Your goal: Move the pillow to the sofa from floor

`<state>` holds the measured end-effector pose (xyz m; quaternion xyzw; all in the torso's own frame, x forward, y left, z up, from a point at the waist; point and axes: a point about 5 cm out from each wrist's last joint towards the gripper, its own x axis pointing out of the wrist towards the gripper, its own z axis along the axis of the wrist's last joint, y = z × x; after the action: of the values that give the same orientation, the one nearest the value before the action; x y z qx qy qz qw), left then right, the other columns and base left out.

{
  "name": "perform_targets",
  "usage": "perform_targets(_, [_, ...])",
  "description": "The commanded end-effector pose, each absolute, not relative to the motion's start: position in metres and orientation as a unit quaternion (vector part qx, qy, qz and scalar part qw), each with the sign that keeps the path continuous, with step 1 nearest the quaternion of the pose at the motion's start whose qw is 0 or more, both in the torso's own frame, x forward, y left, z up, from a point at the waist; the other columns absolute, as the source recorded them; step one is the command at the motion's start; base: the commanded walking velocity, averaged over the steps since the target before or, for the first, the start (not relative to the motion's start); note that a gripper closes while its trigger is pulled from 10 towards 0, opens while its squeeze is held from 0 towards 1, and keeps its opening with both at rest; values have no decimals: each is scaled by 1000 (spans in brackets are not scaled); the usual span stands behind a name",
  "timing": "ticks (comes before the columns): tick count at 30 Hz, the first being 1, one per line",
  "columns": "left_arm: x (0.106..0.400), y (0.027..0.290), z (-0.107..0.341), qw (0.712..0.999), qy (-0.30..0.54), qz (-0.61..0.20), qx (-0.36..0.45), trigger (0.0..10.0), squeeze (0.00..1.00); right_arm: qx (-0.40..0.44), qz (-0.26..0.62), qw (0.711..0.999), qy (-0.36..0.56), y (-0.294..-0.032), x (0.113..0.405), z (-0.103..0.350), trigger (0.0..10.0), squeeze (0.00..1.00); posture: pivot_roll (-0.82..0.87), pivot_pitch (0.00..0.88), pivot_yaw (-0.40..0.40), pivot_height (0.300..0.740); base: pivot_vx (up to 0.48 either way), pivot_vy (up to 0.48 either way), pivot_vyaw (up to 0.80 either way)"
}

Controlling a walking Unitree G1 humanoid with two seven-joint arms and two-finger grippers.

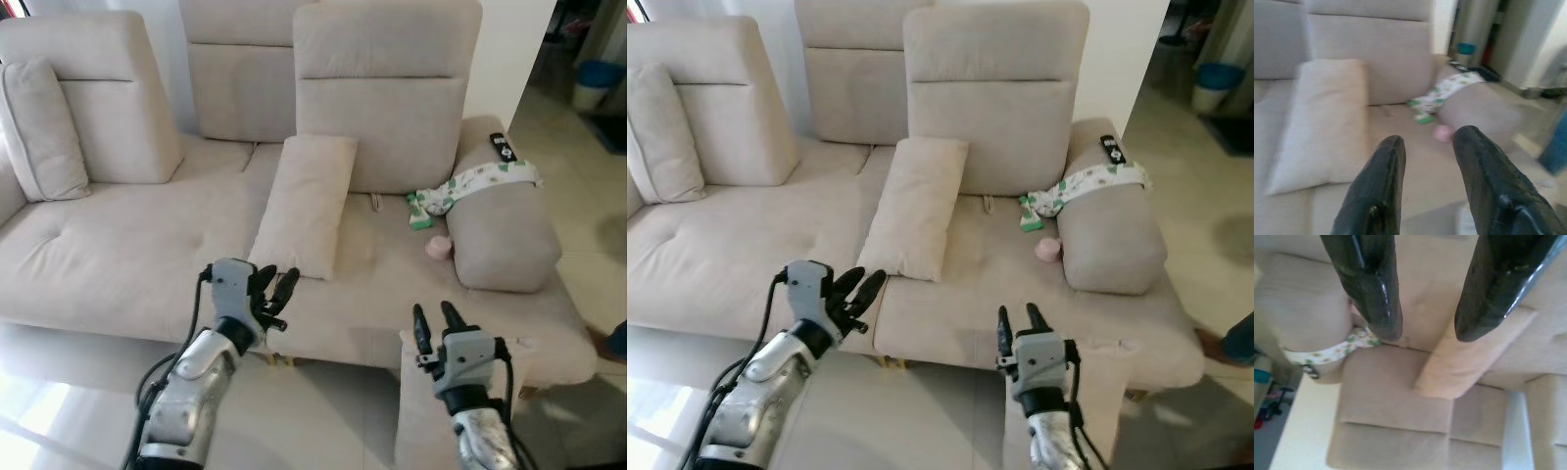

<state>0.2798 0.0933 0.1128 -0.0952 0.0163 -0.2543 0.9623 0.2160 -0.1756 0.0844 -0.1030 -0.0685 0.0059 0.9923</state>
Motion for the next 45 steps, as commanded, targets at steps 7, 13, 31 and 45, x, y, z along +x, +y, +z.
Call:
perform_targets(7, [281,99,108,965,25,-245,-92,10000,0,-103,11,993,-63,-173,216,82,10000,0,-87,0,76,740,0,-445,0])
perform_targets(13, [281,99,108,965,25,-246,-92,10000,0,-103,11,993,-62,-173,217,82,10000,0,-87,0,77,740,0,-424,0])
perform_targets(31, [282,100,107,965,25,-244,-93,10000,0,-102,10,993,-62,-173,218,81,10000,0,-86,0,82,740,0,-319,0])
perform_targets(45, [289,104,107,971,30,-215,-102,10000,0,-115,57,990,-57,-168,228,80,10000,0,-87,0,80,740,0,0,0])
